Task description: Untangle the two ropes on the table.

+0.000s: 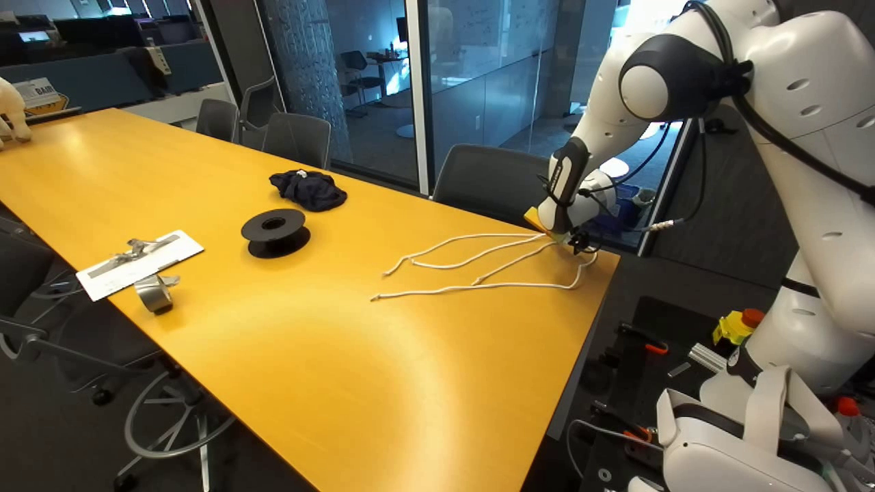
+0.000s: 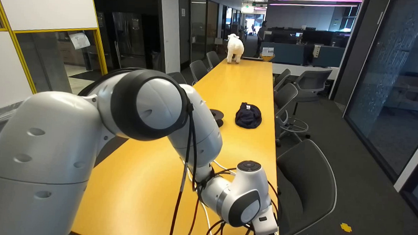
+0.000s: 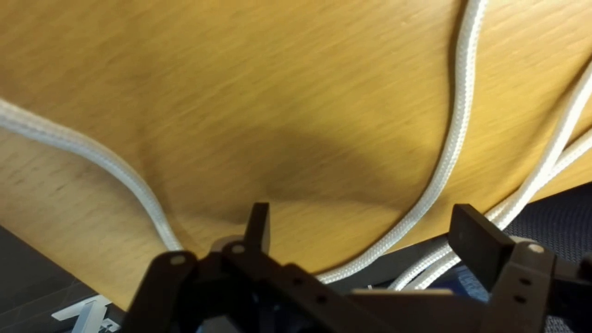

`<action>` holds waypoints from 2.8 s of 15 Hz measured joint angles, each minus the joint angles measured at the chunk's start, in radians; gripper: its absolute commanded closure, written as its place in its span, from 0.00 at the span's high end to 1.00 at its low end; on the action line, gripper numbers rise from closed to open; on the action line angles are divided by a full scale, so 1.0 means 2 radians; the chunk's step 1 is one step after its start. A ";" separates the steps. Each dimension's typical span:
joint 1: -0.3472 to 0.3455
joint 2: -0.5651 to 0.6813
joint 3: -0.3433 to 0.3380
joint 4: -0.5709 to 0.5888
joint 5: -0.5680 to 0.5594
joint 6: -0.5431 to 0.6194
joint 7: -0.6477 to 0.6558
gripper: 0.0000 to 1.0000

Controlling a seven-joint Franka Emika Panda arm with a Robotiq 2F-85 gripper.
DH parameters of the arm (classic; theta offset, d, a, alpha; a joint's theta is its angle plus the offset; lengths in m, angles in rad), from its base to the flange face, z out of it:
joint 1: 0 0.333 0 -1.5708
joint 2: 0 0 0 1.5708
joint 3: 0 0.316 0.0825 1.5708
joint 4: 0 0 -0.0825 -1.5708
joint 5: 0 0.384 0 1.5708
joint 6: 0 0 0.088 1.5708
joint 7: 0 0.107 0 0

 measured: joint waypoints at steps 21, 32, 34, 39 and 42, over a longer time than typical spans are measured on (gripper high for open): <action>-0.039 0.009 0.038 0.042 0.007 -0.039 -0.014 1.00; -0.124 0.003 0.102 0.091 0.030 -0.127 -0.073 1.00; -0.134 -0.003 0.113 0.089 0.041 -0.141 -0.088 1.00; -0.135 -0.029 0.123 0.055 0.049 -0.157 -0.103 1.00; -0.132 -0.051 0.129 0.019 0.051 -0.158 -0.109 1.00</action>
